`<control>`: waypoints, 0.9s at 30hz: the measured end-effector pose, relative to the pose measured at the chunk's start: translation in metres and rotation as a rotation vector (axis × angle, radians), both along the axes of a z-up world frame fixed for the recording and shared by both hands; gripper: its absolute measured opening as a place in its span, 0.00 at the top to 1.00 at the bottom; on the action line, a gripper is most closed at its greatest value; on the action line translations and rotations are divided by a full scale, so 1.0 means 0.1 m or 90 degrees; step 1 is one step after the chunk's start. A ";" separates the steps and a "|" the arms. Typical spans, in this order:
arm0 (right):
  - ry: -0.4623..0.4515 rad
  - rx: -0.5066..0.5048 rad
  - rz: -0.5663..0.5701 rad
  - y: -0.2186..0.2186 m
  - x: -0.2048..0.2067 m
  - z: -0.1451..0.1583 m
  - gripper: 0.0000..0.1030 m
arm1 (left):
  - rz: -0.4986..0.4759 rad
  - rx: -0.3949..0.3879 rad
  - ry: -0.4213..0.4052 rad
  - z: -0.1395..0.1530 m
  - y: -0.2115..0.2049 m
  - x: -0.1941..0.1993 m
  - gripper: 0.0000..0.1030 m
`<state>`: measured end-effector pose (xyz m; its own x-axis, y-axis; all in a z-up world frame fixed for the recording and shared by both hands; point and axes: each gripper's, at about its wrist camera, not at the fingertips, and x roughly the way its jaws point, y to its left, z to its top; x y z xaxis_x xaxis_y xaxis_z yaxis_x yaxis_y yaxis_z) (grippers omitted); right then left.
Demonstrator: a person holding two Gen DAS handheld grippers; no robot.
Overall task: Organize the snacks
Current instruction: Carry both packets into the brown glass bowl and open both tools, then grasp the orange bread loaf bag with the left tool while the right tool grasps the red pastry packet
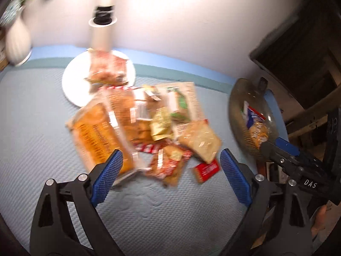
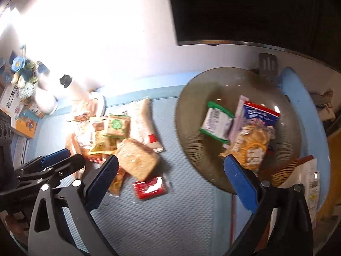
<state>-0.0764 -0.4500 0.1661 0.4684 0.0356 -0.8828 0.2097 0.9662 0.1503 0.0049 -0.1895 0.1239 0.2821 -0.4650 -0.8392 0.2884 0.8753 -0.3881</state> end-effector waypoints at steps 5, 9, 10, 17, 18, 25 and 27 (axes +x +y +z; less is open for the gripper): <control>0.054 -0.003 0.037 0.43 0.08 -0.34 0.05 | 0.122 -0.014 0.071 -0.37 0.74 0.24 0.09; 0.078 0.006 0.054 0.60 0.11 -0.52 0.05 | 0.133 -0.057 0.113 -0.64 0.89 0.45 0.03; 0.077 0.010 0.063 0.64 0.13 -0.54 0.05 | 0.133 -0.069 0.131 -0.72 0.89 0.49 0.03; 0.074 0.016 0.124 0.80 0.34 -0.78 0.05 | 0.142 -0.103 0.184 -1.01 0.75 0.68 0.03; 0.089 0.051 0.119 0.77 0.37 -0.84 0.05 | 0.143 -0.109 0.187 -1.02 0.73 0.69 0.03; 0.145 0.192 0.057 0.73 0.49 -1.18 0.05 | 0.174 -0.084 0.192 -1.08 0.54 0.76 0.03; 0.141 0.179 0.049 0.76 0.57 -1.19 0.06 | 0.170 -0.055 0.183 -1.07 0.45 0.75 0.04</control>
<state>-0.0193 -0.3744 0.0476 0.2539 0.3189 -0.9132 0.1949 0.9079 0.3712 0.0803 -0.1443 0.0164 0.1616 -0.4799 -0.8623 -0.0763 0.8651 -0.4958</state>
